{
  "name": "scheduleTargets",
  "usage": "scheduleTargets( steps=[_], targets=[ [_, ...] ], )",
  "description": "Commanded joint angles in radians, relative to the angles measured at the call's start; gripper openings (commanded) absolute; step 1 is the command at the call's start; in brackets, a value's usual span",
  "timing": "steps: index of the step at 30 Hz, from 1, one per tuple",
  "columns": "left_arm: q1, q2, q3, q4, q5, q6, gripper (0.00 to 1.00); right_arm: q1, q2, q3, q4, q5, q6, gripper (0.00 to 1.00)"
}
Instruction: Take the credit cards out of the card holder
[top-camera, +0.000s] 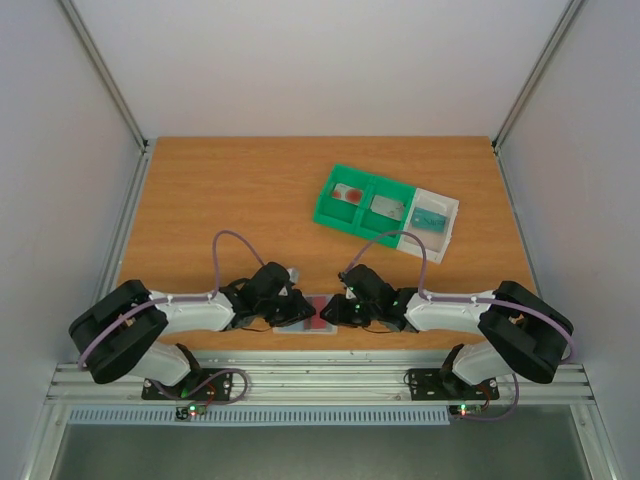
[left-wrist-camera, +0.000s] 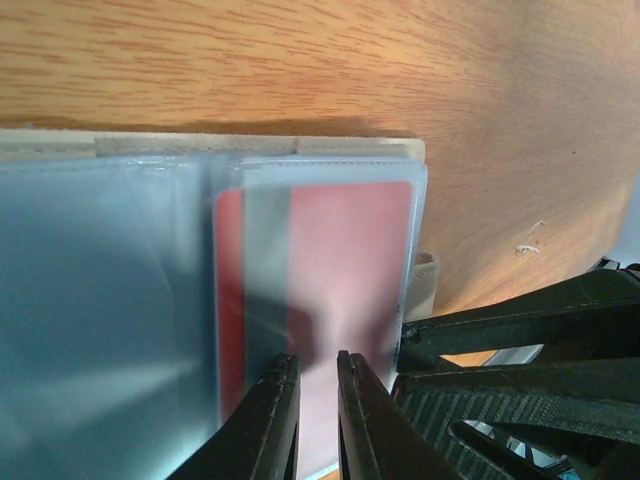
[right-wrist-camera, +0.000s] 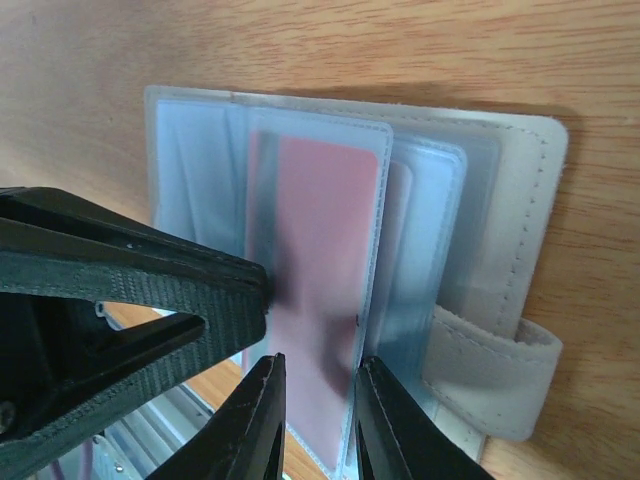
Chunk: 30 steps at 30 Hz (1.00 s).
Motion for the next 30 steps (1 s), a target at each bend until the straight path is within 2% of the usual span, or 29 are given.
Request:
scheduleTargets(
  steps=[1,5,8,13,19,25,30],
  targets=[
    [0.0,0.007,-0.025,0.086,0.008,-0.012,0.13,0.007,-0.011,-0.016,0.074,-0.026,0.027,0.22],
    [0.001,-0.042,-0.028,0.052,-0.007,-0.019,0.21,0.007,0.007,-0.022,0.111,-0.04,0.043,0.22],
    [0.002,-0.11,-0.028,-0.022,-0.053,-0.012,0.24,0.007,0.023,-0.023,0.134,-0.048,0.057,0.22],
    [0.02,-0.246,-0.024,-0.213,-0.125,0.013,0.28,0.008,0.044,-0.035,0.181,-0.064,0.077,0.23],
    [0.097,-0.357,-0.044,-0.396,-0.173,0.057,0.32,0.007,0.07,-0.044,0.241,-0.079,0.097,0.23],
    [0.139,-0.397,-0.068,-0.477,-0.209,0.08,0.36,0.007,0.07,-0.035,0.253,-0.085,0.098,0.23],
    [0.151,-0.374,-0.082,-0.466,-0.201,0.097,0.37,0.007,0.079,-0.02,0.25,-0.091,0.097,0.24]
  ],
)
